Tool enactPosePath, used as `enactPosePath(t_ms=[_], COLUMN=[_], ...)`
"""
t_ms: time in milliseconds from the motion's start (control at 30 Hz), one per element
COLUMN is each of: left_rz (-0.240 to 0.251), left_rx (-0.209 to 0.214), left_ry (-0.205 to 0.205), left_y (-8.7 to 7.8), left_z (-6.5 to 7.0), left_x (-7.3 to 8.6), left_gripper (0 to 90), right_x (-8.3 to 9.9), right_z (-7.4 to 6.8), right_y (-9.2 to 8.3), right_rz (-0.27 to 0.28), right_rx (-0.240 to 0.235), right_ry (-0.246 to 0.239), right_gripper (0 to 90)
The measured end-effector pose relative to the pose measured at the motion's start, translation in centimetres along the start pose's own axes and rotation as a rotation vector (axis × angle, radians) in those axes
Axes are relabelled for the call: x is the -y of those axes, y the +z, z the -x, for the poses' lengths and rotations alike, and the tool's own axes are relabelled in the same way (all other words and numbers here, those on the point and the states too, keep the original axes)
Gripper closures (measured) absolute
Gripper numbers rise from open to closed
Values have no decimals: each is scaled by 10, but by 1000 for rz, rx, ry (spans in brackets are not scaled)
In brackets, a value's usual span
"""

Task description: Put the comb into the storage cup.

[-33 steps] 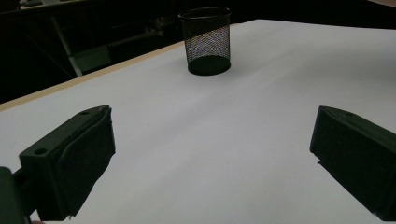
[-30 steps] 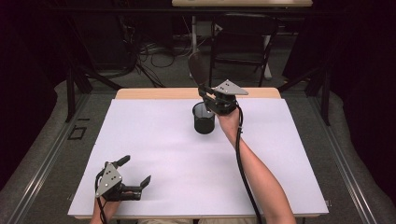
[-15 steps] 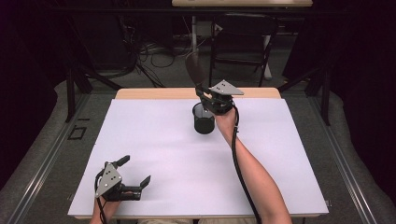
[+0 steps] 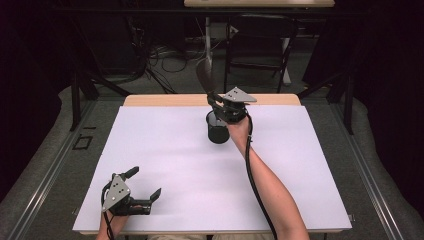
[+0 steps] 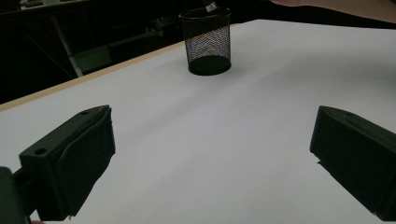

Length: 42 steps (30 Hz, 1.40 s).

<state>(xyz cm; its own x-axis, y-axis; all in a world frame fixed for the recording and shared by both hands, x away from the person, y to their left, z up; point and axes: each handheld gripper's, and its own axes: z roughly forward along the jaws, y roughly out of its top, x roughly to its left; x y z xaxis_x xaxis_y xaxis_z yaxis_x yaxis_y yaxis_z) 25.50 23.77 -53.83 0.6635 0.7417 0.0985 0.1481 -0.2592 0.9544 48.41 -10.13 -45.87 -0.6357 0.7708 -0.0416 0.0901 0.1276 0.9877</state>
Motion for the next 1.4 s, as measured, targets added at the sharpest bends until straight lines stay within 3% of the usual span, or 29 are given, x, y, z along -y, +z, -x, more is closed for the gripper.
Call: enactPosePath(t_ms=[1400], left_rz=[2], left_rx=[-2], left_ry=[1], left_y=[-1], left_z=[0], left_x=[0], left_gripper=[1], right_x=[25], right_z=[4], right_y=[9], right_rz=[-100], right_rx=[-17], right_ry=[1], right_gripper=[720])
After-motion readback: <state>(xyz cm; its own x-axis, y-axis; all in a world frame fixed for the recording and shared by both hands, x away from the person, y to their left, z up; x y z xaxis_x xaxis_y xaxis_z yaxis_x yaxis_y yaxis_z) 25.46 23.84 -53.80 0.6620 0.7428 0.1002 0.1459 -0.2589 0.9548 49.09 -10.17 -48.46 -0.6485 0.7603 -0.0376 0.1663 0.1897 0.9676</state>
